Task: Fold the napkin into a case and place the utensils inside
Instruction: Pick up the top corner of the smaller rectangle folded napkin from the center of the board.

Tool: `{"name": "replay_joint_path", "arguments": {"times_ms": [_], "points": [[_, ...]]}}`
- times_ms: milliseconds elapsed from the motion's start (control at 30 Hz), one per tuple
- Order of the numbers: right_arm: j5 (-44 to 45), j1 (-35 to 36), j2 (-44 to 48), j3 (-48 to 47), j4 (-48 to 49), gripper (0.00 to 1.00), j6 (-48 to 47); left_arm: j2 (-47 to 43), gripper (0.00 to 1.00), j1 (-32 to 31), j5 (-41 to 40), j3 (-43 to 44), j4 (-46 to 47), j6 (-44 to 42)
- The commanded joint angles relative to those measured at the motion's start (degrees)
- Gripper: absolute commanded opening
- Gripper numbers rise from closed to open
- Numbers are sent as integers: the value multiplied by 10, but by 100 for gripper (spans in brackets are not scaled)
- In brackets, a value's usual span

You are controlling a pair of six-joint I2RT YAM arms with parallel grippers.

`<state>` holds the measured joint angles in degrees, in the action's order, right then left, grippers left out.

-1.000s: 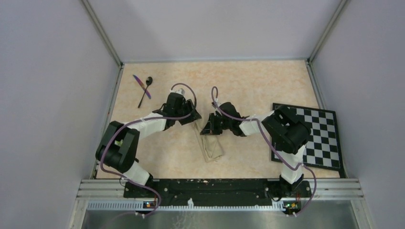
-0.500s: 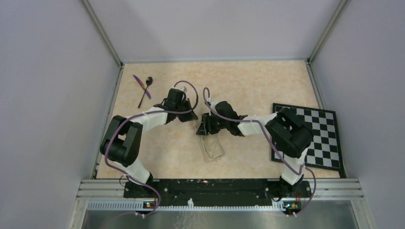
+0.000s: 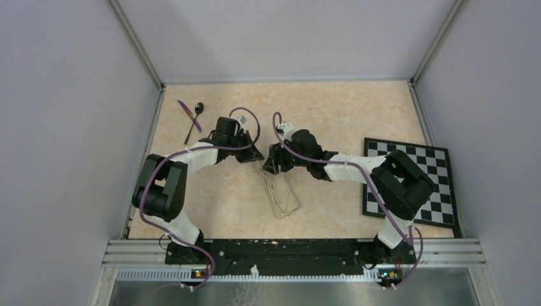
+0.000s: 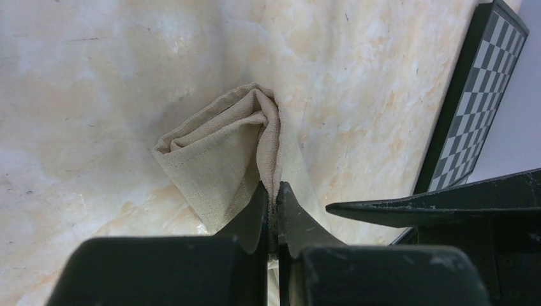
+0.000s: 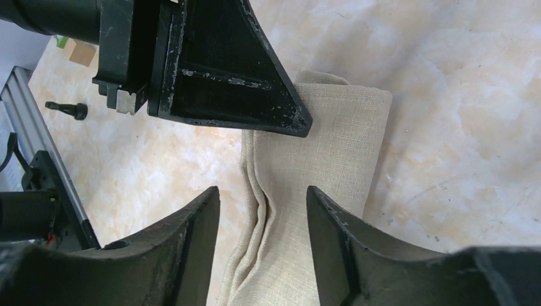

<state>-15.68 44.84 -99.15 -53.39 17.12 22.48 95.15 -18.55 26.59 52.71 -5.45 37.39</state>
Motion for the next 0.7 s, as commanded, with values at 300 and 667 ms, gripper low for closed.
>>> {"name": "replay_joint_path", "arguments": {"times_ms": [300,667], "points": [[43,42,-51,-82,0,53,-32,-12,0,6,40,-15,33,30],[106,55,-67,-94,-30,40,-24,-11,0,7,40,-15,38,40]]}}
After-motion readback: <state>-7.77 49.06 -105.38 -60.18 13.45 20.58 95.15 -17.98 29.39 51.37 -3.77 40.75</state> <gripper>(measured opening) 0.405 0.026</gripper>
